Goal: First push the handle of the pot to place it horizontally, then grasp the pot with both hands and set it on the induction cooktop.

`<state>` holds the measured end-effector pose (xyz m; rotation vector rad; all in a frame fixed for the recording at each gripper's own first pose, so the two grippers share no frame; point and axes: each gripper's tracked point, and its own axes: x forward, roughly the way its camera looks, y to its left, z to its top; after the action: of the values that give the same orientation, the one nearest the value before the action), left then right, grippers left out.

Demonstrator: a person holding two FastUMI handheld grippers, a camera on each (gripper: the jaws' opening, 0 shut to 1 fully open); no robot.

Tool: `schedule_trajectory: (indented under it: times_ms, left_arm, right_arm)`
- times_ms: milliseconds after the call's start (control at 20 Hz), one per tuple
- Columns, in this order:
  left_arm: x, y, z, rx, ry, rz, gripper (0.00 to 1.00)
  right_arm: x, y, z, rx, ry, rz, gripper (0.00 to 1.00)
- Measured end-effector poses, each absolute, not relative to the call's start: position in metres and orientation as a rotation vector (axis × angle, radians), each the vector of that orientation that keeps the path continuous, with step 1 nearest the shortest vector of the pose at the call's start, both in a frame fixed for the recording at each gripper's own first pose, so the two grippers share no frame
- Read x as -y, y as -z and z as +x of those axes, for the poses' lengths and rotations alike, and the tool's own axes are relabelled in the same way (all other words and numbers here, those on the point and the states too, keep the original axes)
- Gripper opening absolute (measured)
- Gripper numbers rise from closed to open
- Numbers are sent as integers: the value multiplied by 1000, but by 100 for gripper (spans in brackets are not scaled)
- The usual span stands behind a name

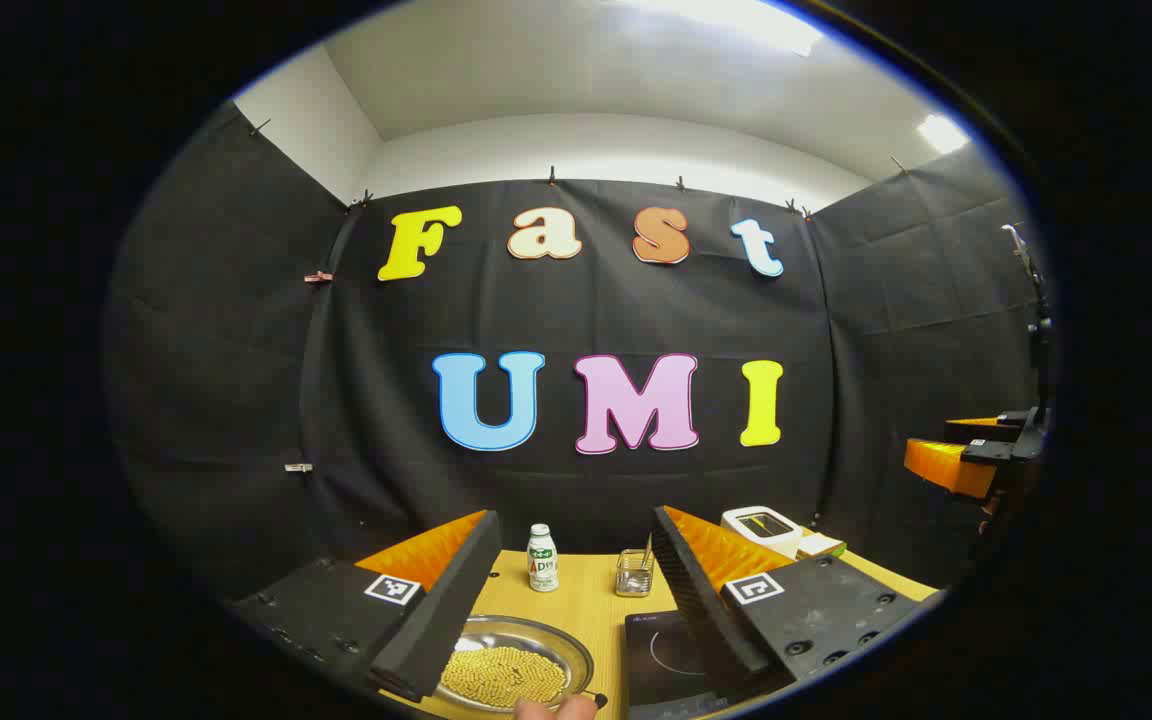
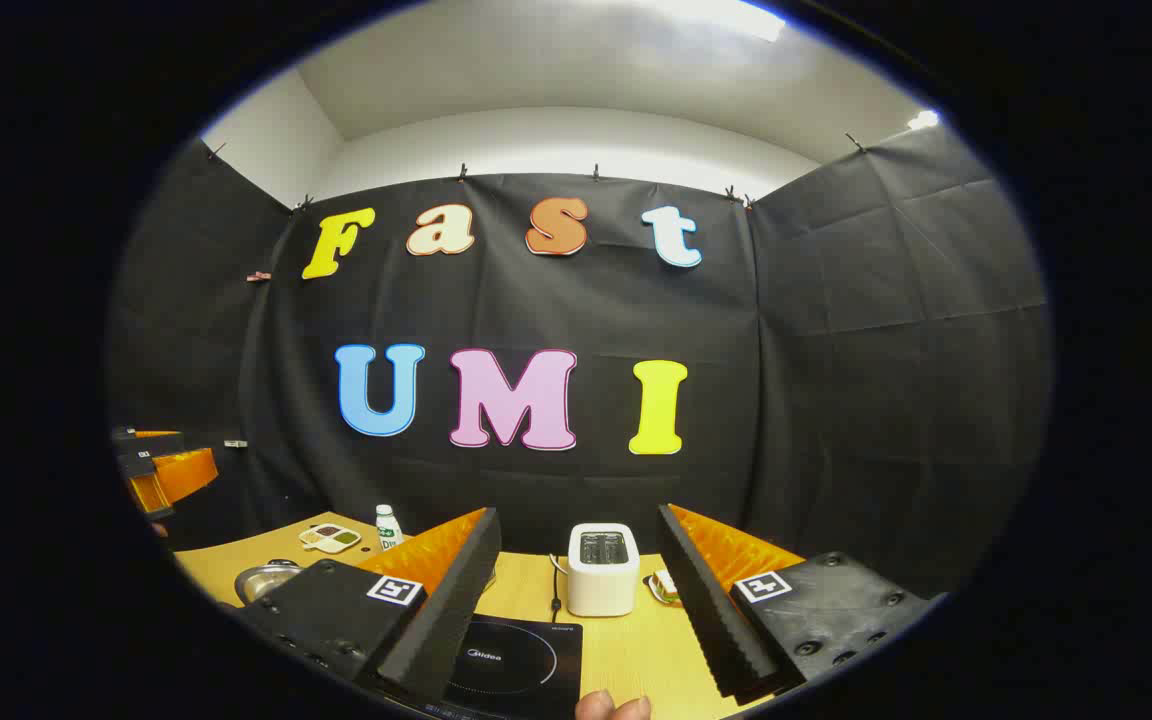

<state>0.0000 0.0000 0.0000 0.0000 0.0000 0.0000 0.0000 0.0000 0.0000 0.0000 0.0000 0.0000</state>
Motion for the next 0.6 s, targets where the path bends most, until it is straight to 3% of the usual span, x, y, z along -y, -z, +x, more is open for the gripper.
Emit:
schedule_trajectory:
  times_ms: [600]
  left_arm:
    - [-2,4,-11,25,-2,-5,95]
  right_arm:
    - [-3,-1,-11,36,-16,14,98]
